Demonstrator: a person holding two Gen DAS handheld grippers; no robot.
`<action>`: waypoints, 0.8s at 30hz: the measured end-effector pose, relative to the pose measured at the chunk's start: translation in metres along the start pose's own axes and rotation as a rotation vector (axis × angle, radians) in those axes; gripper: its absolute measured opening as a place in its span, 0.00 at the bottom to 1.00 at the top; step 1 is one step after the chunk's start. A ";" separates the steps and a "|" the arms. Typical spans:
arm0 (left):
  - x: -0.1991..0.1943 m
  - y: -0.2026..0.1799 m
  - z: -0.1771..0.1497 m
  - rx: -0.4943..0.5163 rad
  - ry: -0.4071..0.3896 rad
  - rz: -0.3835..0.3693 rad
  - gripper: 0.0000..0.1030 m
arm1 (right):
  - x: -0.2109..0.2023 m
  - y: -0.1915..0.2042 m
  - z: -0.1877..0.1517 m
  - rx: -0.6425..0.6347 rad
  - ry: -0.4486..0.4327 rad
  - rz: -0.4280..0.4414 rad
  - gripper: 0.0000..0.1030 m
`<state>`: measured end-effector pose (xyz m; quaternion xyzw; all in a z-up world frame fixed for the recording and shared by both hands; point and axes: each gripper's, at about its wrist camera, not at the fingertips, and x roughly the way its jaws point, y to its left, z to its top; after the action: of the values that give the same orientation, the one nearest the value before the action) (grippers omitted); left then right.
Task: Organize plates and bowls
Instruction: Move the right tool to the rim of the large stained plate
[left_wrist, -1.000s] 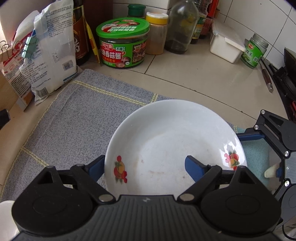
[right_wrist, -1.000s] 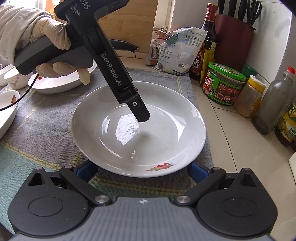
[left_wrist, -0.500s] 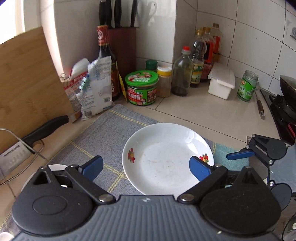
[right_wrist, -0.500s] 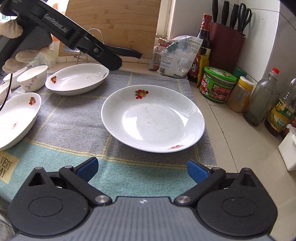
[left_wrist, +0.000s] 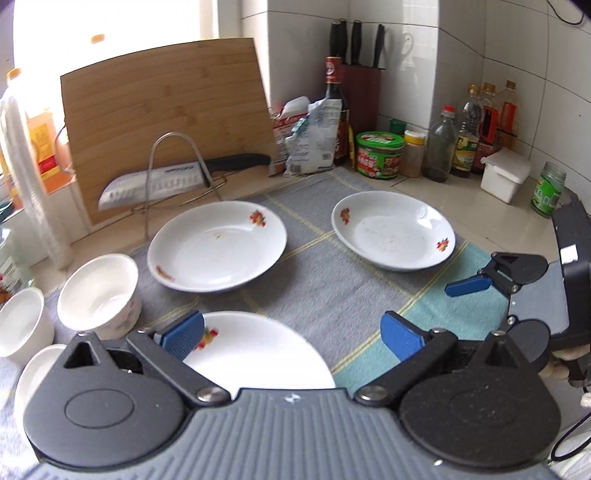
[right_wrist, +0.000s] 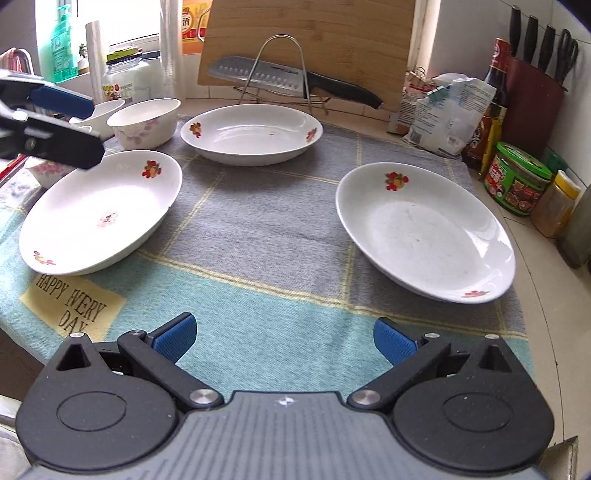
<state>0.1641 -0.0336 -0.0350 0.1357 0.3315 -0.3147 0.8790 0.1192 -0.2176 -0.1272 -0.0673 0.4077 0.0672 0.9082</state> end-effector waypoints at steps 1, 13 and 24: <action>-0.004 0.003 -0.009 -0.011 0.006 0.018 0.98 | 0.000 0.004 0.003 -0.002 -0.002 0.009 1.00; -0.034 0.049 -0.097 -0.054 0.090 0.057 0.98 | -0.001 0.052 0.051 0.034 -0.015 0.005 1.00; -0.016 0.058 -0.125 -0.011 0.123 0.013 0.98 | 0.029 0.093 0.054 0.032 0.102 0.089 1.00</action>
<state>0.1296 0.0742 -0.1159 0.1521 0.3859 -0.2981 0.8597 0.1613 -0.1150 -0.1192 -0.0377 0.4570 0.0973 0.8833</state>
